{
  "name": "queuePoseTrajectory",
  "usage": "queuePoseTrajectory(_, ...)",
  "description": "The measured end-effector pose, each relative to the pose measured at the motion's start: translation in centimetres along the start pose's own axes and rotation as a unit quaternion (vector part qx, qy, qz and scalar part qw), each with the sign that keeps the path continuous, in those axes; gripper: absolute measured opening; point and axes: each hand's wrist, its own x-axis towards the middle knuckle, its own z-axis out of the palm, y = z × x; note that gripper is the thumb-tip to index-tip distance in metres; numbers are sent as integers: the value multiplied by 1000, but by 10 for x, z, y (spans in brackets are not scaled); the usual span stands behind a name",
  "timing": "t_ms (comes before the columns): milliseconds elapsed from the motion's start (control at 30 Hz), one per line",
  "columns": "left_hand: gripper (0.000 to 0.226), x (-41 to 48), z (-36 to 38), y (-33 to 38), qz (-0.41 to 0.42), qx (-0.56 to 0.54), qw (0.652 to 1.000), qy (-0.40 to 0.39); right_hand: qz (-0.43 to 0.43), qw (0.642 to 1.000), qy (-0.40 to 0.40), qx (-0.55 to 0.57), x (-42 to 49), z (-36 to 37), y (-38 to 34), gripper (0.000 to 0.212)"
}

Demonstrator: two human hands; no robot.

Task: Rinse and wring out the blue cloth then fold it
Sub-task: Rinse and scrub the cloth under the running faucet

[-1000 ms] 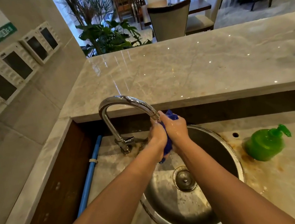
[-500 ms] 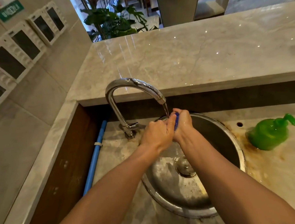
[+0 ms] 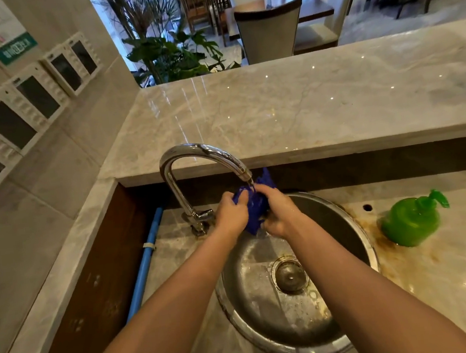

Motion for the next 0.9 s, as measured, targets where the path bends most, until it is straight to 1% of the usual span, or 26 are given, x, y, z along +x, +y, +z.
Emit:
queuePoseTrajectory(67, 25, -4, -1, 2, -44, -112, 993, -9, -32, 999, -1, -17, -1, -5, -1, 37)
queuePoseTrajectory(100, 26, -6, -1, 3, -73, -178, 981, -14, -34, 999, -16, -18, -3, -7, -3, 41)
queuePoseTrajectory(167, 31, -9, 1, 7, -135, -310, 941, -21, -26, 998, -48, -42, -8, -12, -8, 47)
queuePoseTrajectory(233, 35, -9, 4, 10, -202, -409, 889, -28, -22, 992, -78, -100, -11, -19, -13, 47)
queuePoseTrajectory(267, 39, -8, 4, 10, -235, -440, 866, -43, -27, 987, -91, -130, -13, -22, -15, 45)
queuePoseTrajectory(333, 52, -4, -1, 8, -279, -486, 821, -106, -37, 979, -101, -174, -16, -28, -21, 37)
queuePoseTrajectory(400, 63, -1, -9, 2, -290, -513, 787, -182, -36, 980, -92, -172, -16, -35, -28, 35)
queuePoseTrajectory(433, 65, 0, -12, -1, -284, -515, 780, -212, -25, 984, -91, -148, -16, -38, -30, 38)
queuePoseTrajectory(500, 64, 0, -15, -2, -254, -500, 785, -262, 1, 992, -110, -61, -18, -42, -34, 43)
queuePoseTrajectory(567, 65, -1, -12, -1, -225, -480, 798, -288, 12, 989, -143, 37, -18, -42, -35, 35)
queuePoseTrajectory(633, 69, -2, -9, 1, -203, -459, 813, -295, 4, 987, -134, 88, -17, -41, -35, 32)
queuePoseTrajectory(667, 65, -2, -8, 1, -189, -454, 820, -293, -9, 989, -123, 87, -17, -41, -34, 32)
queuePoseTrajectory(733, 53, 1, -8, 0, -173, -453, 833, -266, -43, 992, -111, 43, -16, -44, -33, 24)
queuePoseTrajectory(767, 52, 2, -10, 0, -172, -444, 843, -250, -53, 993, -108, 20, -16, -46, -32, 21)
queuePoseTrajectory(800, 57, 3, -12, 0, -169, -424, 857, -239, -54, 993, -107, 7, -16, -49, -31, 23)
queuePoseTrajectory(867, 71, 4, -13, 0, -159, -358, 891, -229, -32, 994, -102, -7, -15, -55, -28, 33)
queuePoseTrajectory(900, 75, 3, -12, 0, -148, -329, 905, -224, -21, 995, -93, -16, -15, -56, -27, 38)
